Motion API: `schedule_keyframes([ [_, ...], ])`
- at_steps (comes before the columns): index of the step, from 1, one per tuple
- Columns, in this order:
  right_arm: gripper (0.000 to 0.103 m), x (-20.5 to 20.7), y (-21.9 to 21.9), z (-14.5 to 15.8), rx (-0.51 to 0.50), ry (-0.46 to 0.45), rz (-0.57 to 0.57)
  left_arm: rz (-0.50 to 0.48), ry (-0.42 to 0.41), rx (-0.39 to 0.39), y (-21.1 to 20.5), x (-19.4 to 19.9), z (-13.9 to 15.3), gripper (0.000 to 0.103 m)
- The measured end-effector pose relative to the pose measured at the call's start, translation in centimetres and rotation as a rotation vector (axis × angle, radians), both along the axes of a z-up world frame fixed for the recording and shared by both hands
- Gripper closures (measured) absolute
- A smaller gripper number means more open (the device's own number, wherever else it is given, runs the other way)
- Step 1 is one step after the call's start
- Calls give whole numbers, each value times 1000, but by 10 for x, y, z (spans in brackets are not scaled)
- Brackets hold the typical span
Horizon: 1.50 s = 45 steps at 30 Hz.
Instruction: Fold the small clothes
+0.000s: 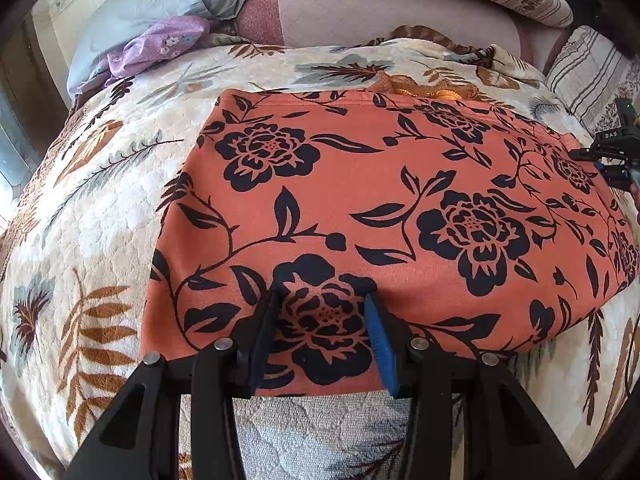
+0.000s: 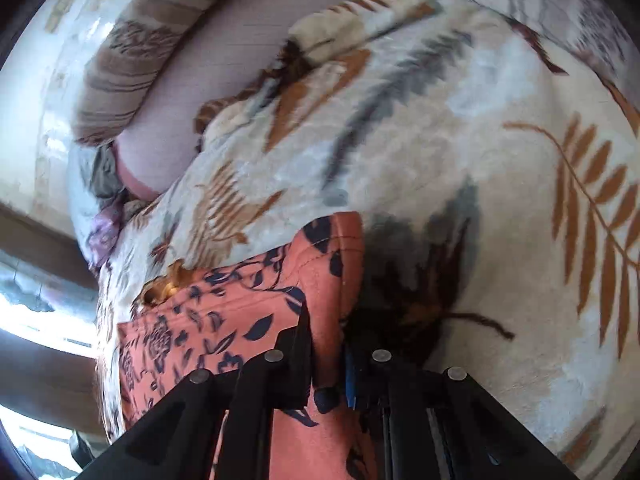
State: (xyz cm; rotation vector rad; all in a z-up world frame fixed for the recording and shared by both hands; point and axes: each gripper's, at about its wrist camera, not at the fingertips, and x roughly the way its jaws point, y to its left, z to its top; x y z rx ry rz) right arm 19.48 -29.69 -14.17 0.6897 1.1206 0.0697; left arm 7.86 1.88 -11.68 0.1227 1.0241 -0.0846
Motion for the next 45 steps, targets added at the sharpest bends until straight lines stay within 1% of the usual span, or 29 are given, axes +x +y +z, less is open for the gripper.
schedule_keyframes([
  [1, 78, -3, -2, 1, 12, -25, -12, 1, 6, -6, 1, 1, 1, 57],
  [3, 64, -15, 0, 16, -45, -44, -33, 0, 21, -33, 5, 2, 2, 57],
  [4, 32, -20, 3, 25, -68, -59, -40, -1, 27, -46, 7, 3, 3, 57],
  [5, 19, -30, 2, 37, -83, -97, -63, -5, 35, -52, 8, 4, 4, 57],
  [7, 19, -54, 7, 63, -88, -173, -84, 3, 42, -80, 13, 3, 13, 58],
  [11, 19, -98, 45, 85, 68, -244, 58, 106, -18, -175, 47, -7, 34, 58],
  [12, 19, -105, 59, 84, 86, -239, 107, 151, 8, -195, 61, -7, 28, 67],
  [13, 19, -112, 71, 80, 95, -232, 143, 196, 72, -221, 75, -7, 16, 99],
  [14, 19, -116, 84, 73, 93, -217, 174, 239, 127, -271, 91, -7, 3, 102],
  [15, 19, -119, 95, 64, 84, -193, 202, 266, 128, -375, 107, -13, -2, 102],
  [16, 19, -123, 101, 53, 80, -166, 214, 289, 139, -427, 118, -18, -3, 102],
  [17, 19, -125, 104, 44, 83, -141, 210, 305, 145, -441, 124, -25, 0, 102],
  [19, 19, -131, 104, 31, 105, -124, 189, 300, 168, -411, 126, -31, 5, 102],
  [21, 18, -136, 101, 27, 118, -148, 171, 266, 131, -389, 128, -31, 20, 101],
  [23, 16, -138, 99, 25, 141, -164, 155, 245, 54, -389, 131, -18, 42, 73],
  [24, 15, -138, 99, 25, 143, -170, 156, 243, 20, -395, 132, -6, 52, 33],
  [25, 15, -139, 99, 25, 137, -175, 160, 240, -14, -395, 132, 9, 59, 17],
  [27, 15, -141, 100, 25, 132, -190, 162, 189, -13, -386, 126, 49, 60, 18],
  [29, 14, -141, 100, 25, 131, -199, 166, 174, 57, -379, 119, 88, 47, 25],
  [30, 14, -142, 100, 25, 134, -203, 166, 171, 86, -368, 114, 105, 38, 35],
  [32, 14, -144, 99, 26, 139, -204, 164, 183, 138, -343, 110, 127, 19, 45],
  [33, 14, -144, 99, 26, 139, -206, 167, 201, 159, -340, 111, 134, 11, 60],
  [34, 14, -144, 99, 25, 139, -207, 169, 218, 174, -325, 112, 138, 5, 90],
  [37, 14, -145, 100, 25, 134, -216, 182, 277, 97, -365, 121, 118, 17, 96],
  [39, 14, -147, 99, 24, 132, -224, 187, 299, 52, -356, 127, 100, 18, 98],
  [41, 14, -146, 99, 23, 126, -225, 192, 323, 114, -356, 137, 103, -7, 97],
  [42, 14, -146, 101, 23, 121, -219, 194, 333, 119, -391, 143, 105, -12, 96],
  [43, 14, -145, 101, 24, 119, -207, 191, 341, 121, -408, 146, 108, -9, 97],
  [45, 14, -143, 99, 30, 129, -180, 179, 335, 105, -367, 142, 111, 2, 98],
])
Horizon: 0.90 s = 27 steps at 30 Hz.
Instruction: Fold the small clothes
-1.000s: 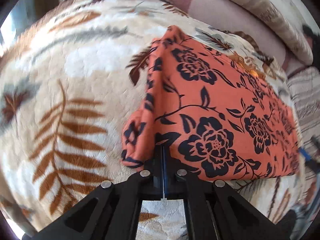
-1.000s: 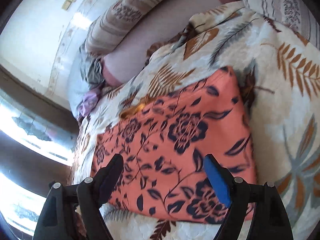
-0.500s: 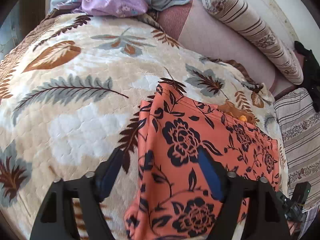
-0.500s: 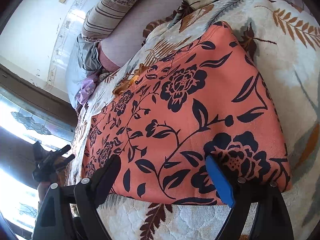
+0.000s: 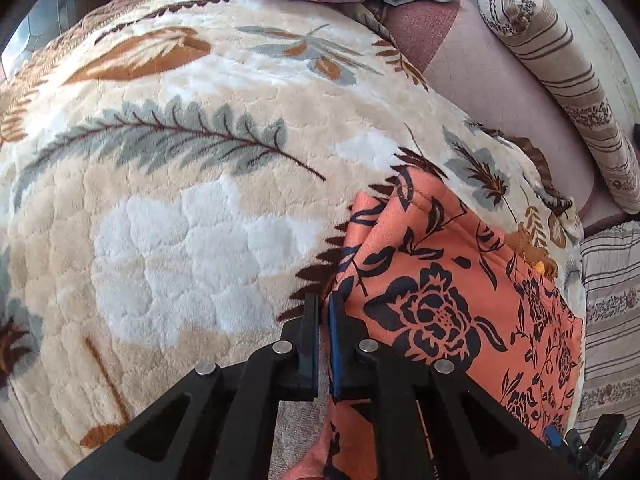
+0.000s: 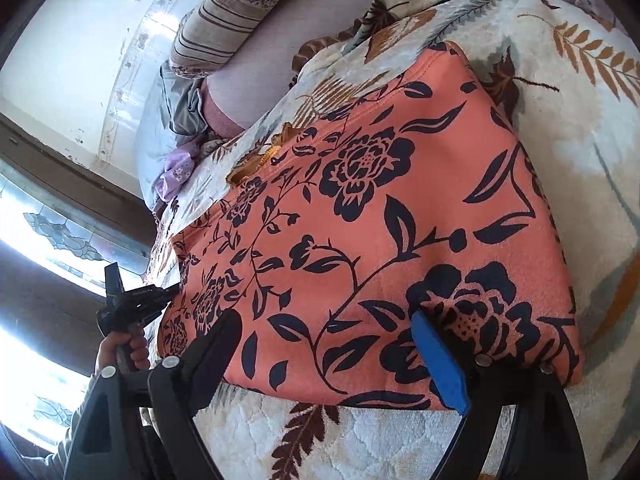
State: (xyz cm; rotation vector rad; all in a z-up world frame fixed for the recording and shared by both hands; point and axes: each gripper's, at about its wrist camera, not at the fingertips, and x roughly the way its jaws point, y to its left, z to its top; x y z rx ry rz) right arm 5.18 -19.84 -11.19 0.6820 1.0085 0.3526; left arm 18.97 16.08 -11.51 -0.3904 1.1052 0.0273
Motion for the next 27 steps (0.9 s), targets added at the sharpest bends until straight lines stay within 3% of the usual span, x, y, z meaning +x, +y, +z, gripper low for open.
schedule_keyframes([
  [4, 14, 5, -9, 6, 31, 20, -34, -36, 26, 47, -1, -1, -3, 99],
  [8, 14, 10, -8, 3, 12, 29, -23, -30, -47, -31, 10, -1, 8, 96],
  [9, 14, 10, -7, 1, 6, 27, -19, -30, -71, -39, 9, 4, 14, 85],
  [10, 14, 9, -6, 0, 3, 22, -18, -35, -92, -41, 7, 10, 19, 62],
  [12, 14, 7, -5, -2, 4, 7, -23, -52, -119, -23, -3, 27, 25, 41],
  [14, 14, 5, -6, -3, 11, -4, -29, -92, -117, -7, -14, 45, 24, 42],
  [15, 14, 4, -6, -3, 15, -7, -30, -107, -94, 7, -19, 53, 21, 46],
  [16, 14, 4, -6, -3, 17, -7, -30, -127, -67, 32, -24, 60, 16, 92],
  [17, 14, 4, -6, -3, 16, -4, -28, -138, -23, 93, -30, 66, 10, 95],
  [19, 14, 4, -6, -2, 13, 9, -22, -107, -33, 164, -24, 63, 5, 102],
  [20, 14, 5, -7, 0, 13, 19, -25, -36, -13, 240, -14, 63, -1, 103],
  [23, 14, 10, -9, 15, 31, 10, -41, 16, -23, 124, 13, 55, -8, 103],
  [27, 13, 34, -6, 40, 48, -80, -37, -27, -100, 104, 8, 32, 23, 100],
])
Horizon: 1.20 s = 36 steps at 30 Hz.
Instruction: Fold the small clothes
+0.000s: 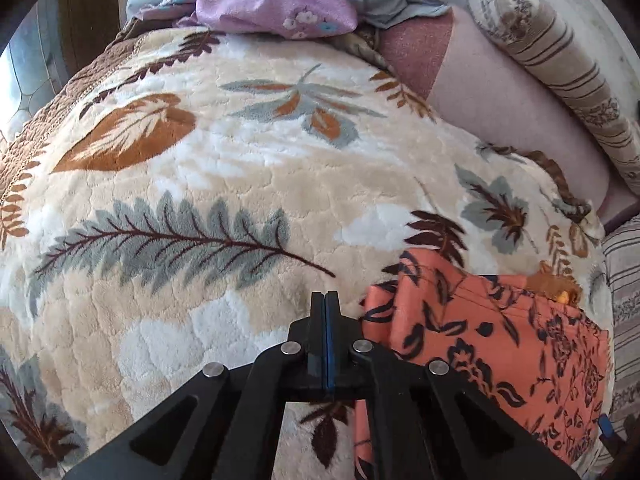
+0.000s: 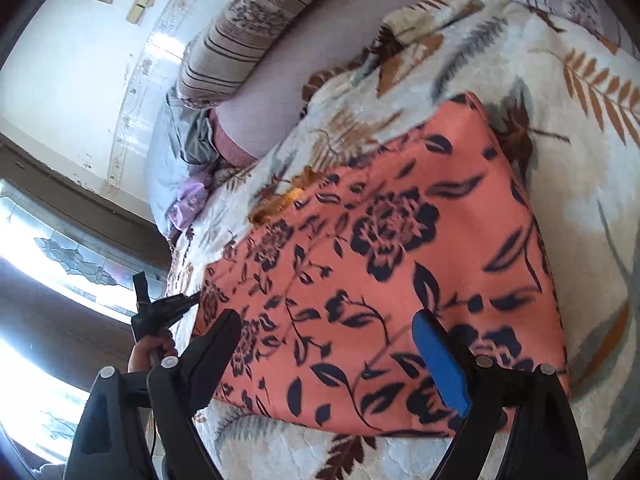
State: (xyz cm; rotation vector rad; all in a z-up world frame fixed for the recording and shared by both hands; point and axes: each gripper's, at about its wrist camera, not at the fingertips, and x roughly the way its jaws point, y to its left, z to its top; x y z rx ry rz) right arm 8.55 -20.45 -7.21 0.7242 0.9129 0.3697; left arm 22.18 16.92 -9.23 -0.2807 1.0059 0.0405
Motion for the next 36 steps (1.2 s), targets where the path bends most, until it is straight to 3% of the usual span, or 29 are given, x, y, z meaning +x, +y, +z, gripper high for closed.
schedule_keyframes([
  [2, 13, 13, 2, -4, 3, 35, -31, -31, -36, 9, -12, -18, 17, 71],
  [3, 13, 15, 3, -7, 28, 55, -48, -46, -41, 32, -20, -28, 23, 39],
  [4, 13, 14, 6, -9, 56, 66, -51, -52, -55, 60, -29, -38, 30, 26],
  [6, 13, 1, 19, -10, 65, 68, -29, -80, -105, 112, -49, -63, 41, 26],
  [11, 13, -60, 44, -29, 122, 127, 28, -158, -79, 166, -95, -110, 37, 26],
  [15, 13, -98, 35, -53, 167, 200, -19, -185, -51, 168, -121, -128, 28, 26],
  [17, 13, -106, 19, -58, 220, 195, -73, -192, -35, 145, -129, -135, 25, 26],
  [20, 12, -107, -7, -61, 256, 193, -173, -184, -16, 152, -137, -142, 24, 26],
  [22, 8, -105, -24, -66, 333, 202, -242, -182, -5, 156, -140, -146, 24, 26],
  [26, 5, -96, -42, -72, 413, 216, -297, -168, 4, 163, -142, -150, 25, 26],
  [32, 5, -81, -59, -76, 443, 228, -359, -169, 23, 191, -150, -145, 24, 26],
  [36, 5, -69, -65, -70, 395, 233, -396, -172, 3, 189, -161, -139, 29, 26],
])
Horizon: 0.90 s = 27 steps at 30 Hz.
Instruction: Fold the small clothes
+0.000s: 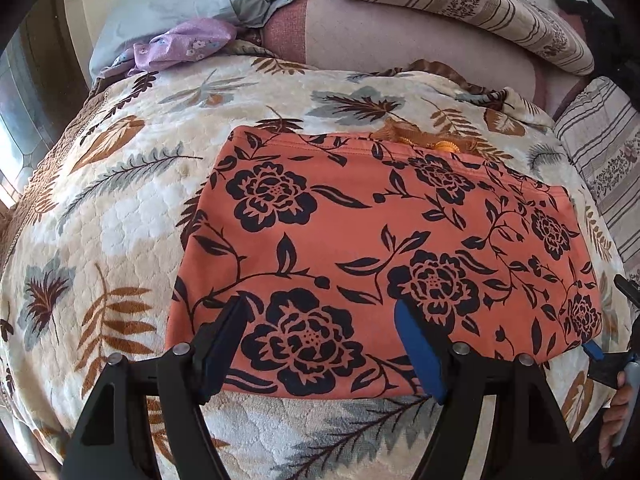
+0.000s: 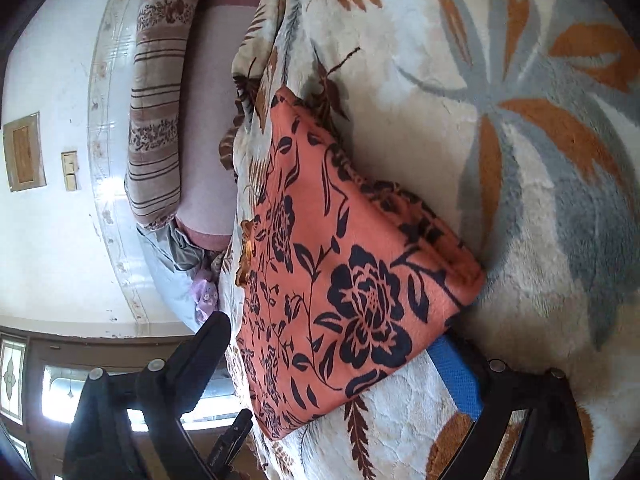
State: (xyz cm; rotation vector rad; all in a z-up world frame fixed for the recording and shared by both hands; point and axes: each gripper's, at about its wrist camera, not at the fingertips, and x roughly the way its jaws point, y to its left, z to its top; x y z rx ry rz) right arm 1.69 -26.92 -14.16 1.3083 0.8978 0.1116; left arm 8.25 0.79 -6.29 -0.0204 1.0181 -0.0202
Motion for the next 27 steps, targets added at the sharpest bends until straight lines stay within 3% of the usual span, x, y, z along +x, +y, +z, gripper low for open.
schedule_keyframes([
  [5, 5, 6, 0, 4, -86, 12, 3, -28, -18, -2, -19, 13, -6, 23],
  [7, 5, 8, 1, 4, -97, 13, 4, -52, 25, 60, -29, 21, -32, 22],
  [8, 5, 8, 2, 4, -103, 14, 7, -69, 92, 104, -34, 27, -51, 22],
  [9, 5, 9, 2, 5, -110, 15, 11, -75, 62, 119, -35, 25, -56, 20],
  [12, 6, 11, 2, 10, -141, 2, 32, -65, 40, 101, -36, 22, -41, 22],
  [17, 6, 14, 6, 14, -211, -12, 48, -49, -103, 12, -41, 18, -2, 22],
  [22, 6, 15, 6, 14, -222, -11, 58, -113, -56, 3, -72, 29, -21, 22],
  [27, 7, 19, 5, 16, -256, -4, 70, -163, -7, 73, -101, 36, -48, 22],
])
